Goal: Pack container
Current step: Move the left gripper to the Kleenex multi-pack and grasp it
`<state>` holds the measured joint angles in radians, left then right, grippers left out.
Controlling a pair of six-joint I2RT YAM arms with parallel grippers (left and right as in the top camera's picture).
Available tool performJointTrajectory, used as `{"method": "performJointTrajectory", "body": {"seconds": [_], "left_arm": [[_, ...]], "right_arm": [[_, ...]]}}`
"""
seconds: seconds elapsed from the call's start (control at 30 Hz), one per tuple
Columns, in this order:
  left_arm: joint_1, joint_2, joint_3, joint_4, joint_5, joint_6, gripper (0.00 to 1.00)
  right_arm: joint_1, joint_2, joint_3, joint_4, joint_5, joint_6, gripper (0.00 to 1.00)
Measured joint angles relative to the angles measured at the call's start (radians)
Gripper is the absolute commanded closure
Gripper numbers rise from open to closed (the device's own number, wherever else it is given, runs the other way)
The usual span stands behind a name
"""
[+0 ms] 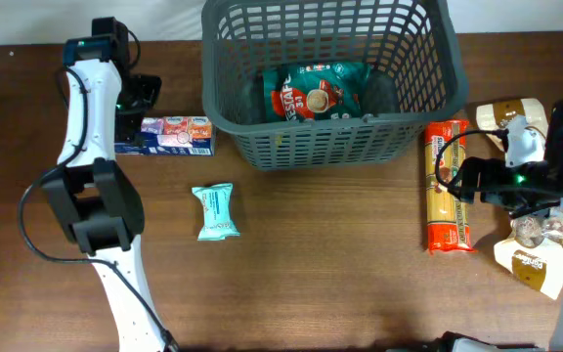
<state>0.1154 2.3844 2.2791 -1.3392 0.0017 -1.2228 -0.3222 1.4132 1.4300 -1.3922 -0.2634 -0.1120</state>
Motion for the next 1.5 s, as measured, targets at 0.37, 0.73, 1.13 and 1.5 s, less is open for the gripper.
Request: {"method": "performJointTrajectory", "body": {"seconds": [0.37,0.73,1.13,1.5], "left_arm": [[0.0,0.081,0.0,0.012,-0.029,-0.058,0.01],[0.001,0.169,0.0,0.024,-0.029,-0.053,0.67],[0.045,0.191,0.11,-0.092,0.051,0.274,0.98],[0.084,0.177,0.794,-0.269,0.183,0.712,0.98]], "right_arm": [[0.0,0.0,0.0,-0.004,0.0,0.0,0.01],[0.0,0.0,0.0,-0.005,0.0,0.0,0.01],[0.0,0.0,0.0,-0.003,0.0,0.0,0.01],[0.0,0.0,0.0,0.0,0.0,0.0,0.01]]}}
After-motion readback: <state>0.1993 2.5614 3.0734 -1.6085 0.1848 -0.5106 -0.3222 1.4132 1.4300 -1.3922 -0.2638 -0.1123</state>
